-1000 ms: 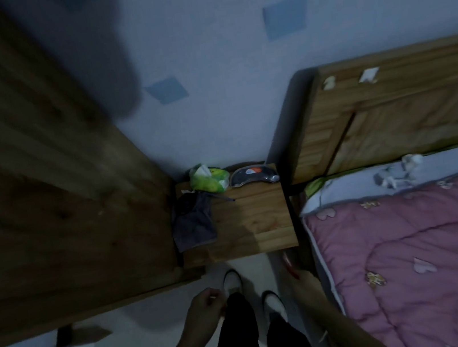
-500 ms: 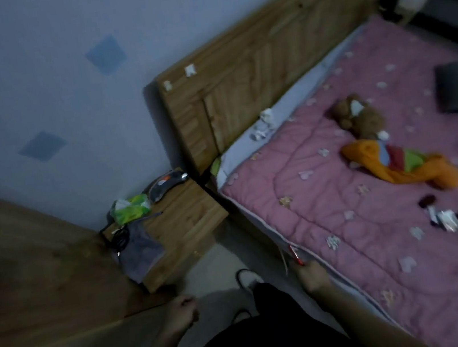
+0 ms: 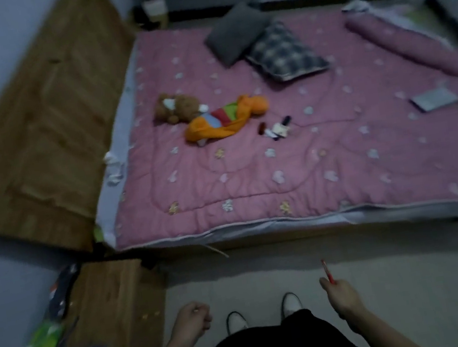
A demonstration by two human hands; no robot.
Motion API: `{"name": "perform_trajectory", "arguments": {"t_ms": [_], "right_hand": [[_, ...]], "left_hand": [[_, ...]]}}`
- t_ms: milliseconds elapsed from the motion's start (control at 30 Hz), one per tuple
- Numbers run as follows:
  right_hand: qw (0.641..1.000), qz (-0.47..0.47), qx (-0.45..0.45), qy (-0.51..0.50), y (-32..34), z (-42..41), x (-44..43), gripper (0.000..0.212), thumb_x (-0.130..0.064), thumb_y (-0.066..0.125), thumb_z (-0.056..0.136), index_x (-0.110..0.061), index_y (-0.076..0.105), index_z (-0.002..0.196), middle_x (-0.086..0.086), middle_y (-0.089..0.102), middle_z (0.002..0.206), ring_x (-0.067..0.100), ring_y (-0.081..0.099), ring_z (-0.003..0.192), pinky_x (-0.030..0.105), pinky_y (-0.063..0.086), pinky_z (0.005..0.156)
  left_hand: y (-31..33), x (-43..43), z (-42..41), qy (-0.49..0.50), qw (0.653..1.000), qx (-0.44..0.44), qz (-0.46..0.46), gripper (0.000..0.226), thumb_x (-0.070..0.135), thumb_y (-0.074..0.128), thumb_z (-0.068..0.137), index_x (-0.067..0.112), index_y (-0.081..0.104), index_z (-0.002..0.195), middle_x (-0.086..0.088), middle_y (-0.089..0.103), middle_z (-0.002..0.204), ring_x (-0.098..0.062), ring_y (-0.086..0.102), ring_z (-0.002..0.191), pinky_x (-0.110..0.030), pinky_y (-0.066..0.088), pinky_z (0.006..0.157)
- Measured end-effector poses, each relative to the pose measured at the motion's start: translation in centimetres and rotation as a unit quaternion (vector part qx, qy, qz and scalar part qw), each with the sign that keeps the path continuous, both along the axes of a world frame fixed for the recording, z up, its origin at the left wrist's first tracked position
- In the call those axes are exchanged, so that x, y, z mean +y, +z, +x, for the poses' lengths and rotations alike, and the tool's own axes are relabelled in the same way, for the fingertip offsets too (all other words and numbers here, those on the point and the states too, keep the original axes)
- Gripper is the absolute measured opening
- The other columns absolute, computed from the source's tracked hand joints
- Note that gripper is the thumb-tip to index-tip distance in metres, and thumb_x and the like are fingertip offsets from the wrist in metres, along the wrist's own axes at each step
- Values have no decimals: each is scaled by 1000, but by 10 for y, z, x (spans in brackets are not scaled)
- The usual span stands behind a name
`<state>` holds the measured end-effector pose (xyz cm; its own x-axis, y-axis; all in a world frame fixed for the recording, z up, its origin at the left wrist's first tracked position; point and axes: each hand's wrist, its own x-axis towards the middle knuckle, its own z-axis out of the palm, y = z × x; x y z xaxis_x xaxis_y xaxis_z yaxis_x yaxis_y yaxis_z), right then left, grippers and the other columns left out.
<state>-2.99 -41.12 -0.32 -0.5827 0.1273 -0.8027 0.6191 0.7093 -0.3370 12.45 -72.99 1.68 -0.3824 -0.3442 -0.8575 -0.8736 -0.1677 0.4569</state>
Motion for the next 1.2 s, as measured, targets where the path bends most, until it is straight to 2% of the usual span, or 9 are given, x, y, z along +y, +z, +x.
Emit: {"name": "perform_trajectory", "arguments": {"t_ms": [300, 367, 467, 533, 633, 733, 833, 1000, 1200], "right_hand": [[978, 36, -10, -208, -10, 46, 182, 46, -33, 53, 96, -12, 49, 55, 8, 52, 55, 25, 53, 55, 32, 35, 56], [967, 38, -20, -251, -11, 56, 220, 43, -33, 56, 94, -10, 56, 59, 11, 58, 60, 29, 61, 63, 33, 37, 58], [955, 29, -29, -295, -13, 67, 277, 32, -35, 55, 96, -12, 63, 75, 17, 65, 74, 30, 65, 74, 33, 40, 66], [943, 35, -22, -329, -16, 74, 311, 40, -35, 55, 97, -9, 59, 67, 14, 61, 68, 29, 63, 72, 33, 38, 64], [919, 38, -15, -392, -18, 84, 353, 47, -33, 56, 97, -10, 52, 56, 8, 53, 54, 25, 56, 57, 32, 35, 55], [883, 2, -17, -468, -22, 91, 381, 42, -30, 56, 96, -8, 53, 61, 6, 47, 45, 20, 48, 40, 24, 31, 43], [840, -55, -4, -539, -28, 86, 403, 37, -29, 56, 97, -13, 46, 65, 0, 36, 40, 13, 34, 32, 18, 24, 41], [813, -93, 10, -574, -25, 44, 451, 34, -28, 54, 99, -17, 42, 70, -4, 33, 40, 11, 26, 29, 16, 19, 39], [791, -105, 55, -600, -18, -34, 540, 34, -30, 53, 99, -17, 42, 69, -2, 36, 45, 12, 28, 33, 18, 20, 39]], "left_hand": [[14, 133, -142, -229, 970, 74, -41, 21, 5, 50, 95, 5, 63, 78, -5, 60, 57, -16, 50, 50, -24, 35, 51], [15, 175, -172, -284, 953, 90, -48, 20, 7, 52, 95, 4, 65, 79, -4, 60, 56, -16, 50, 49, -24, 35, 50], [10, 243, -212, -350, 929, 114, -45, 20, 10, 54, 95, 7, 65, 79, -6, 62, 59, -15, 52, 50, -24, 38, 50], [5, 286, -234, -383, 914, 125, -38, 19, 12, 54, 94, 8, 65, 79, -5, 63, 59, -12, 52, 49, -24, 39, 50], [-5, 345, -261, -434, 892, 126, -28, 19, 12, 55, 94, 9, 65, 78, -4, 62, 58, -11, 51, 46, -23, 39, 49], [-9, 393, -282, -477, 871, 116, -32, 17, 13, 55, 93, 8, 66, 81, -3, 62, 58, -12, 52, 48, -22, 40, 48], [-15, 432, -301, -520, 846, 110, -36, 19, 15, 55, 93, 9, 66, 80, -1, 65, 58, -13, 55, 51, -23, 43, 49], [-25, 483, -339, -561, 824, 71, -44, 23, 11, 54, 92, 7, 65, 73, -4, 65, 57, -18, 57, 52, -28, 42, 52], [-22, 565, -393, -556, 828, 58, -42, 23, 7, 52, 94, 6, 59, 72, -7, 60, 58, -18, 51, 50, -26, 38, 52]]}}
